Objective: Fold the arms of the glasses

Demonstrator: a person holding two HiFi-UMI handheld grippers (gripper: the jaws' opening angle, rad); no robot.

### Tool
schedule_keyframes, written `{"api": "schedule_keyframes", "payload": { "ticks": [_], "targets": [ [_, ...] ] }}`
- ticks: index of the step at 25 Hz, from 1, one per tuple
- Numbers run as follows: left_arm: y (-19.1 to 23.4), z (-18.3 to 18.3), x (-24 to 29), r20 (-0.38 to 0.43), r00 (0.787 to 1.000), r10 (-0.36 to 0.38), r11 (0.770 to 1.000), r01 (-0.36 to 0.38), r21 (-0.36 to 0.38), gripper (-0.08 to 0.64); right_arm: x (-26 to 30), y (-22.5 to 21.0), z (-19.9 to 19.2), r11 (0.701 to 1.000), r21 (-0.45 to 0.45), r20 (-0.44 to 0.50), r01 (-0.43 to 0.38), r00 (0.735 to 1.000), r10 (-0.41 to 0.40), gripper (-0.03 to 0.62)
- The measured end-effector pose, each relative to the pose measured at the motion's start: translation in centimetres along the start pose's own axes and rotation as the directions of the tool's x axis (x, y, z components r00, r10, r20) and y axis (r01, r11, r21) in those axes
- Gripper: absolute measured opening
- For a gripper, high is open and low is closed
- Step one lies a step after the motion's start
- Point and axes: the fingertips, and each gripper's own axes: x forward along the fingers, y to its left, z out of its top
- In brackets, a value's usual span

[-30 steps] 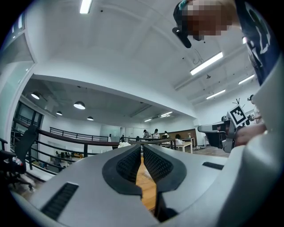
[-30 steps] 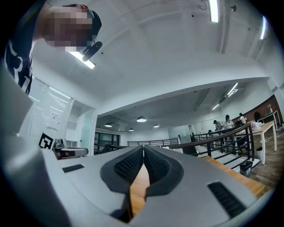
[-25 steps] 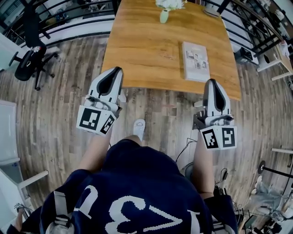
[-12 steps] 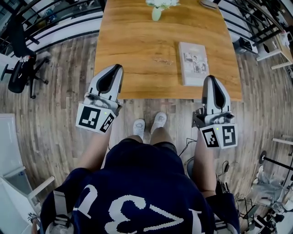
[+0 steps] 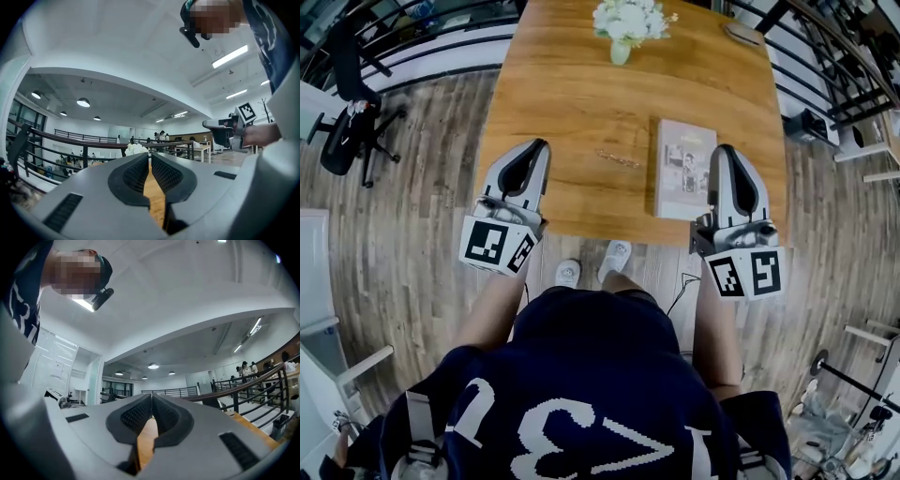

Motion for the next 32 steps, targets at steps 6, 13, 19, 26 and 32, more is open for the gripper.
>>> {"api": "schedule_keyframes", "payload": {
  "ticks": [6,13,19,26,32],
  "targets": [
    [-0.7,-1.0,4.4,-0.018,0.996,0.092,0.995,-0.091,0.031,0.031,3.1,-5.5,-0.2,0.998,0.009,0.023,-0.067,0.998,0.066,0.029],
    [-1.3,-3.6,7.0,-0.11,0.986,0.128,0.992,-0.127,0.021,0.031,6.2,-7.7,-1.2,0.99,0.031,0.008,-0.138,0.99,0.137,0.029],
    [-1.2,-5.8,9.0,-0.169,0.981,0.092,0.996,-0.09,0.017,0.031,8.1,-8.2,-1.8,0.989,0.041,-0.012,-0.145,0.989,0.145,0.029],
    [-0.9,-10.9,10.2,-0.298,0.955,0.003,0.991,-0.042,-0.123,0.032,9.6,-8.5,-4.0,0.99,0.049,-0.092,-0.134,0.986,0.138,0.029],
    [-3.1,-18.3,10.1,-0.408,0.903,-0.136,0.912,-0.047,-0.408,0.086,10.1,-8.8,-6.2,0.99,0.072,-0.129,-0.119,0.983,0.127,0.029]
  ]
}}
